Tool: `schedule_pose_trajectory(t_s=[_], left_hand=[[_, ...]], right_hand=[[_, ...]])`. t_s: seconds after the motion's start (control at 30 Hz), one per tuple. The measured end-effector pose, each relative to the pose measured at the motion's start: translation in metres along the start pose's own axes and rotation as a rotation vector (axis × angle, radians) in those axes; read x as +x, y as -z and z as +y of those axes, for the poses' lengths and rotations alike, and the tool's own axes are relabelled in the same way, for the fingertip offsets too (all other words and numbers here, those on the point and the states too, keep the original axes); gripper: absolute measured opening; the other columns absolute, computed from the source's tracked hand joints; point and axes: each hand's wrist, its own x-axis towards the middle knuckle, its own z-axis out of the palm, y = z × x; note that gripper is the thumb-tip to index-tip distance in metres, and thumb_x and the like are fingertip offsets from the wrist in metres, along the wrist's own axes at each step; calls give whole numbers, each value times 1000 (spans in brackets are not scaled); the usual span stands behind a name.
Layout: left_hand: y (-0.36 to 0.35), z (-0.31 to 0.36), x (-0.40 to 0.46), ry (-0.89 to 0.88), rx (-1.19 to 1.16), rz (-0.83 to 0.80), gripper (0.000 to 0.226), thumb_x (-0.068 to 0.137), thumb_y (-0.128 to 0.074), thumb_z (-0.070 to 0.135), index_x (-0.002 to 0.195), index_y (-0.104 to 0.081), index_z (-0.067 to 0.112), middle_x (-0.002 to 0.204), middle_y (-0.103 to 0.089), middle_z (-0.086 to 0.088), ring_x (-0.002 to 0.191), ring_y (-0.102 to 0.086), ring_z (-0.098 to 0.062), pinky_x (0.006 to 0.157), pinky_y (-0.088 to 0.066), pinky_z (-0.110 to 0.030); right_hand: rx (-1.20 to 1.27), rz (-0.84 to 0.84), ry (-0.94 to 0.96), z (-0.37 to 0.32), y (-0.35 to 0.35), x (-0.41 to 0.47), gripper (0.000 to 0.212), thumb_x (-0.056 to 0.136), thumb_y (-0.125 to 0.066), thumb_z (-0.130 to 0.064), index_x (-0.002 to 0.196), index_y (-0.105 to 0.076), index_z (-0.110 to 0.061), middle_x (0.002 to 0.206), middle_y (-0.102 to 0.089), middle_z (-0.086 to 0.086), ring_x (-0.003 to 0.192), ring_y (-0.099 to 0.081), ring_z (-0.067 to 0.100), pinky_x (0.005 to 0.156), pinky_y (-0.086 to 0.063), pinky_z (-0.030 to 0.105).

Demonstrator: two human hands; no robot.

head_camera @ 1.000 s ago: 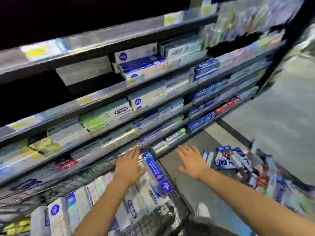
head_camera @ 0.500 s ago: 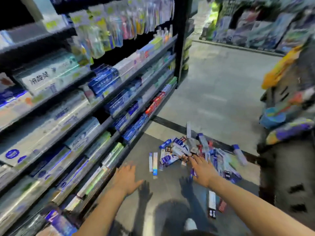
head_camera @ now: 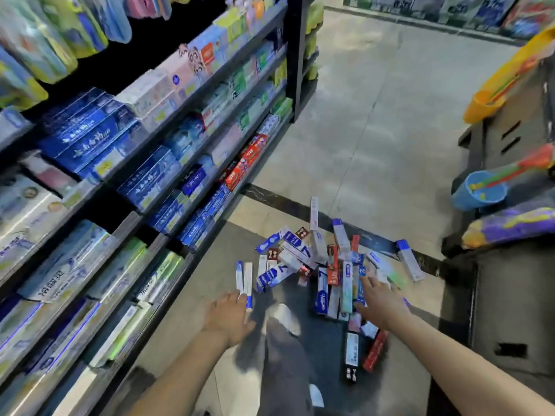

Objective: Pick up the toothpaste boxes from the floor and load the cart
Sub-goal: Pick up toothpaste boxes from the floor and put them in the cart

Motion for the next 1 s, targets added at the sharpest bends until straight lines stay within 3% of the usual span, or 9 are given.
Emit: schedule_pose_trajectory(t_s=[0.23, 0.4, 0.57, 0.73, 0.87, 1.0], left_hand=[[38, -4, 132, -33, 8, -108, 61, 90, -46, 45, 141, -33, 15, 145, -38, -5, 135, -34, -23, 108, -31, -35], [31, 8, 242, -72, 24, -152, 45, 91, -47, 38, 130, -41, 16, 136, -45, -4, 126, -42, -23, 101, -34, -35], [-23, 18, 360, -120, 48, -165, 52, 94, -44, 36, 140, -32, 14, 140, -40, -6, 130, -37, -24, 104, -31, -35], [-101, 19, 470, -143, 105, -187, 43, 92, -45, 29, 131, -40, 13, 135, -45, -7, 127, -40, -25, 102, -33, -37], [-158, 20, 548, -170, 201, -170, 57, 89, -50, 20, 142, -28, 13, 144, -37, -8, 131, -36, -25, 104, -30, -38], [-198, 23, 606, -289, 328, -129, 66, 88, -54, 15, 145, -22, 9, 150, -28, -11, 134, -31, -28, 104, -32, -40]], right_hand=[[166, -94, -78, -5, 29, 114, 68, 95, -40, -50, 150, -18, -17, 158, -18, 9, 140, -31, 29, 115, -22, 47], [271, -171, -160, -2, 13, 213, 60, 96, -40, -47, 145, -26, -14, 157, -18, 11, 131, -42, 29, 108, -34, 44], [324, -208, -175, 4, -39, 318, 56, 97, -42, -46, 142, -31, -14, 142, -43, 11, 123, -49, 29, 96, -42, 37], [378, -212, -144, 12, -116, 418, 46, 92, -49, -47, 127, -43, -18, 126, -56, 9, 110, -55, 28, 89, -47, 39], [425, -252, -205, 12, -182, 488, 58, 89, -49, -54, 130, -38, -15, 123, -54, 13, 106, -56, 32, 87, -49, 42], [540, -240, -295, 1, -227, 530, 56, 92, -52, -45, 128, -36, -5, 119, -55, 18, 99, -57, 35, 82, -50, 42]])
